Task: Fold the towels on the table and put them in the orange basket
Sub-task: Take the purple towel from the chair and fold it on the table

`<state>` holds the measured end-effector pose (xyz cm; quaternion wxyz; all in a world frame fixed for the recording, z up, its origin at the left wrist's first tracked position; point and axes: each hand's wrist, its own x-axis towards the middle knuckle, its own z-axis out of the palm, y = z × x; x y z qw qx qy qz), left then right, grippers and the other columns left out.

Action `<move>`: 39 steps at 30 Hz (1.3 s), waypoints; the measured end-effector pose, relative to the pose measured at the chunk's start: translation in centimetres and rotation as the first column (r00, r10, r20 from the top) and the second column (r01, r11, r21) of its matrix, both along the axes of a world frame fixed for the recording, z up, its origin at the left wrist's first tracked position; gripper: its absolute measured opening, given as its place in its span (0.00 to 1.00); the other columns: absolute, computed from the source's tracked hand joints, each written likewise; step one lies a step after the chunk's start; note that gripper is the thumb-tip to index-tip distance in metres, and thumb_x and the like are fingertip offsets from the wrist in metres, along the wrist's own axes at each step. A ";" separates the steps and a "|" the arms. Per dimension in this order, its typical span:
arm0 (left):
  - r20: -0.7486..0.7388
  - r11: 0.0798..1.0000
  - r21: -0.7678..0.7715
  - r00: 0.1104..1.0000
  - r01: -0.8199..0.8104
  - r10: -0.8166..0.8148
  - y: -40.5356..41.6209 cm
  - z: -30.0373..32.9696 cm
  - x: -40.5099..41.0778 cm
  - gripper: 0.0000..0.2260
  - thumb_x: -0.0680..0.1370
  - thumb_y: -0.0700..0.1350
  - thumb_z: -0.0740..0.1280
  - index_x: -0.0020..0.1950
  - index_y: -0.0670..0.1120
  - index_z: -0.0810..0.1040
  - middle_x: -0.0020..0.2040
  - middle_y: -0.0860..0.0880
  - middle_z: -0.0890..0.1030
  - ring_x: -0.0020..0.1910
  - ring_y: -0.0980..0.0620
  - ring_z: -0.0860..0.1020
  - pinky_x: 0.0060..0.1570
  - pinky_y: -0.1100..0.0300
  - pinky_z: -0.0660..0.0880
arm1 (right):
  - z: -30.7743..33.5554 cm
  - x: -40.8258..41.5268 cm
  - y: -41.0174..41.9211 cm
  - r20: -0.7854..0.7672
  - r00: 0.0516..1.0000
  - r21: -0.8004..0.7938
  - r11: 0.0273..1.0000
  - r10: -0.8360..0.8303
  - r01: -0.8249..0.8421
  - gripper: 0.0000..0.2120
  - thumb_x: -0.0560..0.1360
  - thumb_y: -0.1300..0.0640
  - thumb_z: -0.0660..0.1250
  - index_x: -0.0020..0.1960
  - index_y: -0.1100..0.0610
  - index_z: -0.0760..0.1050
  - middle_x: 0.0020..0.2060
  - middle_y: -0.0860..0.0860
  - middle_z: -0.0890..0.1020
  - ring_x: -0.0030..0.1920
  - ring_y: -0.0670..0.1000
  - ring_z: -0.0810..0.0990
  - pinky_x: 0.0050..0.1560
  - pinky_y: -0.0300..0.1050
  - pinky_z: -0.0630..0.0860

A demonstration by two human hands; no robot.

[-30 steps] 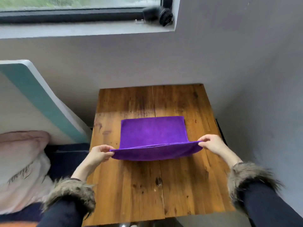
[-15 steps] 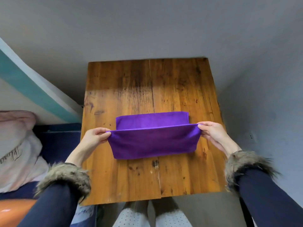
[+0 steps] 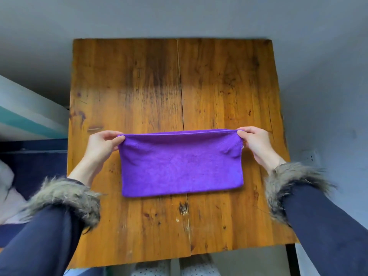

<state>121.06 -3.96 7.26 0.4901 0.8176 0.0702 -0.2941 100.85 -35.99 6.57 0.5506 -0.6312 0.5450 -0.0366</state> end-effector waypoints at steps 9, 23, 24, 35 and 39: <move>0.015 0.996 0.054 0.997 -0.073 0.072 0.0 -2.1 0.3 0.08 0.75 0.38 0.68 0.38 0.50 0.78 0.37 0.52 0.78 0.36 0.58 0.73 0.39 0.65 0.71 | -1.8 0.8 0.4 0.004 0.998 -0.094 0.993 -0.069 0.069 0.05 0.74 0.63 0.66 0.45 0.56 0.79 0.39 0.50 0.81 0.39 0.45 0.77 0.41 0.37 0.73; 0.033 0.980 0.148 0.991 -0.132 0.128 0.5 -4.2 -1.4 0.09 0.76 0.48 0.67 0.53 0.45 0.75 0.37 0.50 0.77 0.33 0.55 0.74 0.35 0.61 0.71 | -2.8 0.5 4.1 -0.069 0.995 -0.282 0.958 -0.077 0.055 0.18 0.78 0.57 0.62 0.67 0.58 0.69 0.48 0.48 0.76 0.47 0.49 0.76 0.50 0.41 0.70; 0.028 0.980 0.152 0.991 -0.130 0.128 0.8 -4.2 -2.0 0.10 0.76 0.49 0.67 0.53 0.45 0.75 0.37 0.50 0.78 0.33 0.54 0.74 0.36 0.60 0.71 | -2.9 0.0 4.6 -0.090 0.993 -0.286 0.957 -0.071 0.043 0.17 0.78 0.56 0.62 0.66 0.58 0.69 0.47 0.48 0.76 0.47 0.50 0.76 0.51 0.43 0.71; 0.101 0.920 0.391 0.991 0.039 -0.085 3.3 -4.1 -5.9 0.13 0.80 0.47 0.61 0.49 0.38 0.79 0.49 0.38 0.81 0.51 0.39 0.77 0.50 0.51 0.70 | -3.3 -4.0 2.6 -0.210 0.978 -0.146 0.988 0.014 -0.045 0.04 0.76 0.56 0.66 0.45 0.56 0.77 0.48 0.57 0.83 0.46 0.51 0.78 0.46 0.42 0.71; 0.204 0.888 0.459 0.970 0.025 -0.133 3.2 -3.4 -6.7 0.10 0.80 0.45 0.61 0.53 0.38 0.75 0.51 0.37 0.79 0.54 0.37 0.75 0.52 0.49 0.68 | -2.5 -3.8 3.3 -0.240 0.970 -0.209 0.975 0.018 -0.070 0.10 0.77 0.54 0.64 0.55 0.58 0.76 0.53 0.56 0.81 0.51 0.52 0.77 0.50 0.42 0.69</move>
